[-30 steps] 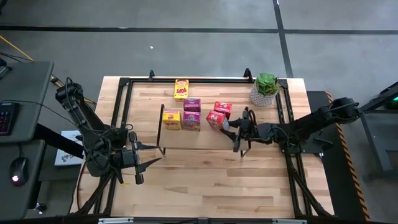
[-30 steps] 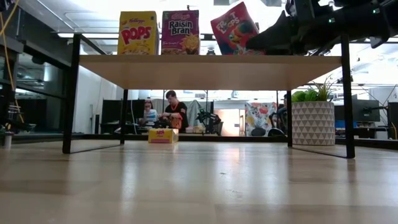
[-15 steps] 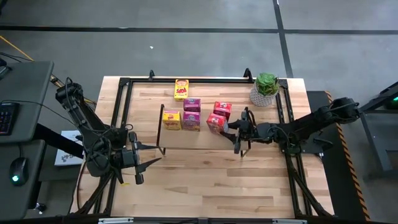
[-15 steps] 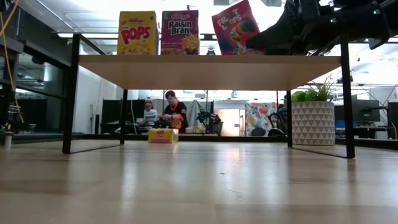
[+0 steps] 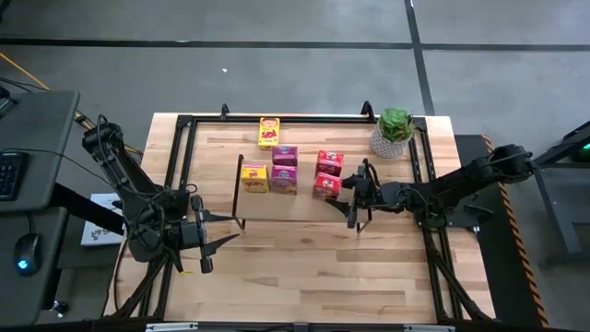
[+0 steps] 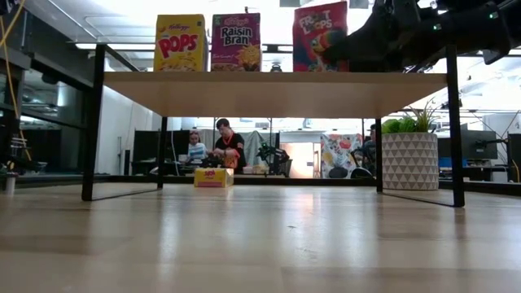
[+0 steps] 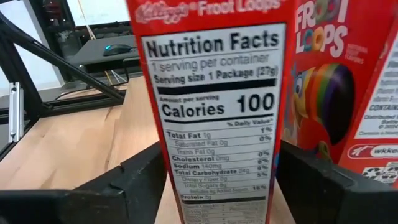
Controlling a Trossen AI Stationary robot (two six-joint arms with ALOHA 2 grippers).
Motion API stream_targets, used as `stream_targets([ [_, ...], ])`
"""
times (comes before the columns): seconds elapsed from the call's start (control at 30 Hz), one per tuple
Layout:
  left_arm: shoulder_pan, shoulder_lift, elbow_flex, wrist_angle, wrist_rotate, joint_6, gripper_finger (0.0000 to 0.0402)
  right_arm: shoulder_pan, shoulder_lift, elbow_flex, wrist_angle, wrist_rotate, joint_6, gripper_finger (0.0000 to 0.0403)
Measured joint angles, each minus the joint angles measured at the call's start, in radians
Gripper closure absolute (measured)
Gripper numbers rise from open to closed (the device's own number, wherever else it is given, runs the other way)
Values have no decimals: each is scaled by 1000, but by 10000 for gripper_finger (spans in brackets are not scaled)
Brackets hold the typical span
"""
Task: Stack cereal on shelf
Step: Put the red cereal box on the shelf, then put the yellow cereal box on the shelf
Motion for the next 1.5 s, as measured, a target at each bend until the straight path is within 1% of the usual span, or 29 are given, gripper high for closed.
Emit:
stream_targets([
  [0.2,0,0,0,-2,4,0,225,0,-51,-2,-75,-28,3,127],
  [0.33,0,0,0,-3,32,0,225,0,-123,-3,-145,-47,11,128],
  [0.5,0,0,0,-4,34,0,225,0,-210,-3,-206,-47,30,128],
  [0.73,0,0,0,-3,34,0,225,0,-313,-3,-206,-52,41,128],
  [0.9,3,0,0,-1,34,0,225,0,-378,-3,-205,-91,53,128],
  [1.0,27,0,0,26,21,1,225,0,-402,-3,-185,-103,48,128],
  [1.07,59,0,0,70,2,31,225,0,-408,-3,-160,-103,41,128],
  [1.1,79,0,7,95,-11,70,225,0,-410,-3,-151,-103,29,128],
  [1.17,123,1,43,144,-46,178,225,0,-410,-2,-141,-104,7,128],
  [1.27,212,-4,141,197,-142,383,225,0,-409,-2,-140,-104,-6,128],
  [1.33,308,-8,216,202,-200,496,225,0,-409,-2,-142,-104,-8,128],
  [1.4,435,-11,279,202,-237,595,225,0,-409,-2,-143,-104,-8,128],
  [1.5,639,-33,340,194,-279,644,225,0,-409,-1,-150,-104,3,128],
])
